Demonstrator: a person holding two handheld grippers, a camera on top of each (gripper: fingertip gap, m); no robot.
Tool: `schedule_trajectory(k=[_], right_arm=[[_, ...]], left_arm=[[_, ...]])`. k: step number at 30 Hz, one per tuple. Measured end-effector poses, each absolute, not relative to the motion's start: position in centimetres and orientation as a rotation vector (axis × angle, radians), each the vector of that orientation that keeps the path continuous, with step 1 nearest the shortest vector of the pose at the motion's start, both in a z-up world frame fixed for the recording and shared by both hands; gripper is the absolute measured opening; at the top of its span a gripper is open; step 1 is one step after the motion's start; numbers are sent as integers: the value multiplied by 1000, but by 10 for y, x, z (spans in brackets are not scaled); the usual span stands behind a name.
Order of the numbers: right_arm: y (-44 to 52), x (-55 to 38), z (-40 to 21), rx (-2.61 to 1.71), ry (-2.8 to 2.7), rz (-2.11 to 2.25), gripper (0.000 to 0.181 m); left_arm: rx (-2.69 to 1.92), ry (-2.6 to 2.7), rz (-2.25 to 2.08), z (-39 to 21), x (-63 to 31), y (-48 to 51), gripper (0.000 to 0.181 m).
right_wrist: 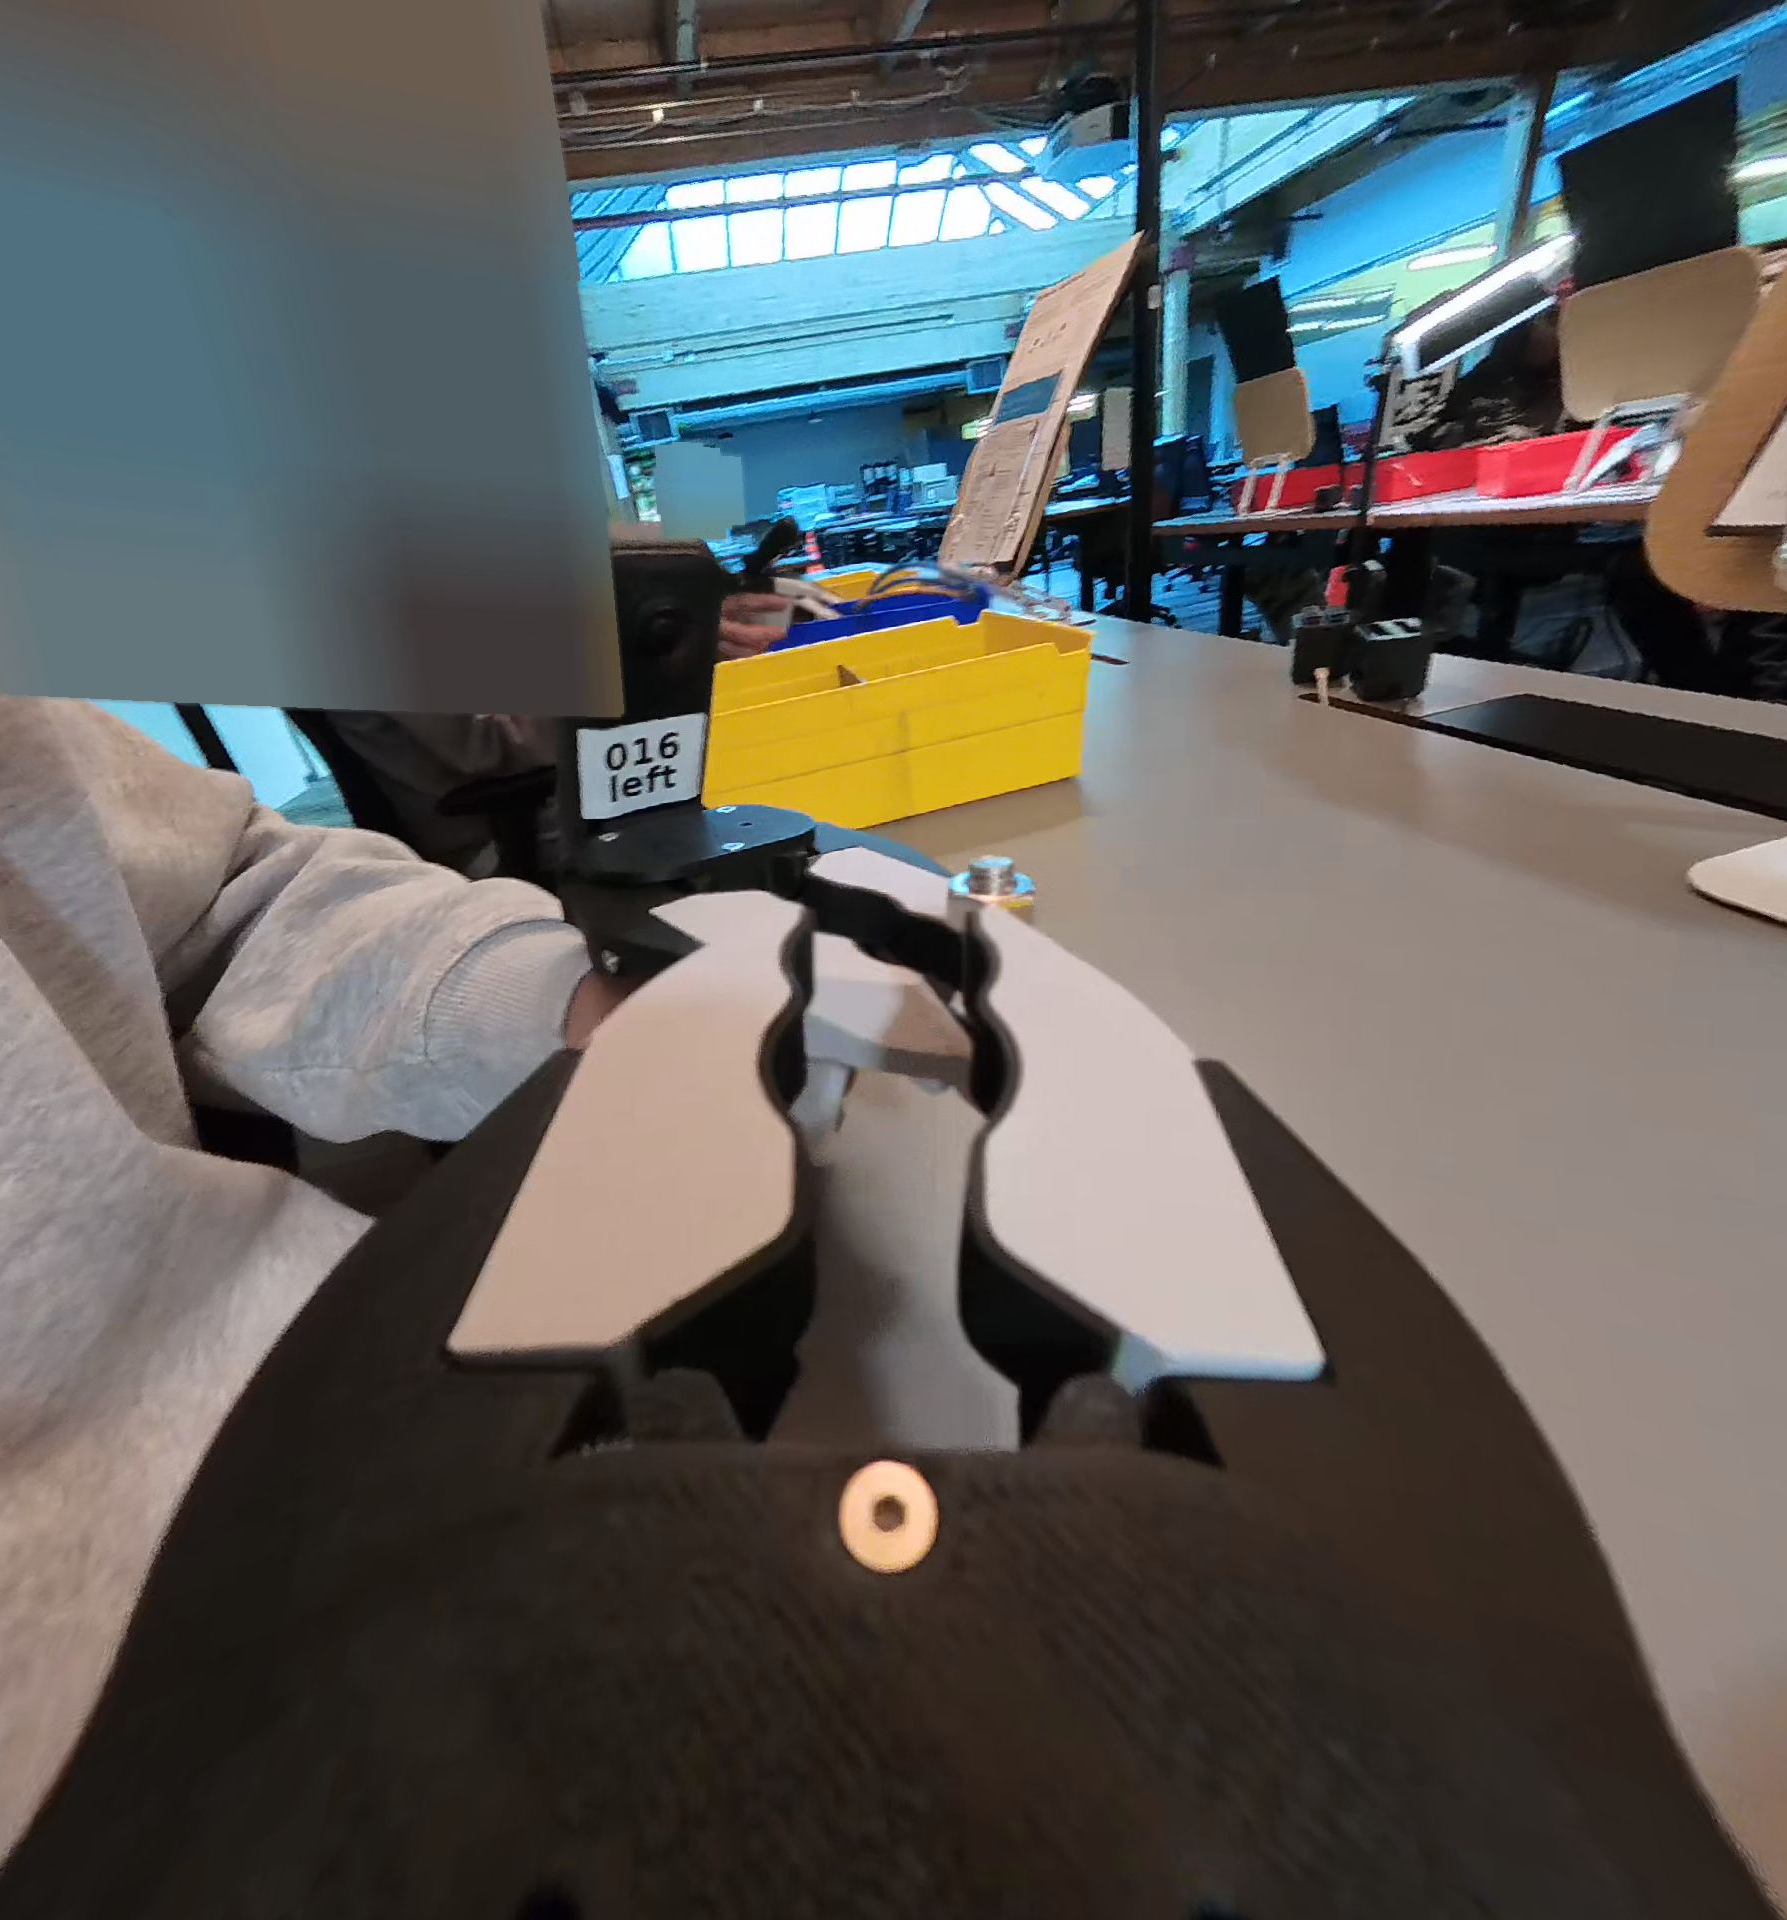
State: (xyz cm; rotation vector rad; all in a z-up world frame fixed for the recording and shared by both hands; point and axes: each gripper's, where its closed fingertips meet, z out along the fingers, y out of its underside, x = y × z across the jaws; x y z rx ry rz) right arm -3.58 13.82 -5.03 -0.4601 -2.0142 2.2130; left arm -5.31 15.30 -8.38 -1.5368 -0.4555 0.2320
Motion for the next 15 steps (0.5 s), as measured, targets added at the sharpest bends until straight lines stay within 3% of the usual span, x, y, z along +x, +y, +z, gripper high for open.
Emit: schedule_trajectory(k=[2, 8, 10, 11, 15], right_arm=[[141, -42, -50, -479, -1972, 2184, 37], [139, -44, -55, -501, -1993, 2162, 43], [136, -33, -54, -434, -2046, 2205, 28], [135, -25, -52, -396, -2093, 2240, 1], [134, -24, -51, -426, -2103, 2265, 3]], left_arm=[[-1537, -456, 228, -84, -53, 153, 17], [-1544, -453, 225, -85, -52, 154, 17], [-1542, -459, 222, -85, -53, 153, 17], [-1539, -461, 222, -85, -53, 153, 17], [-1545, -455, 222, -86, -52, 154, 17]])
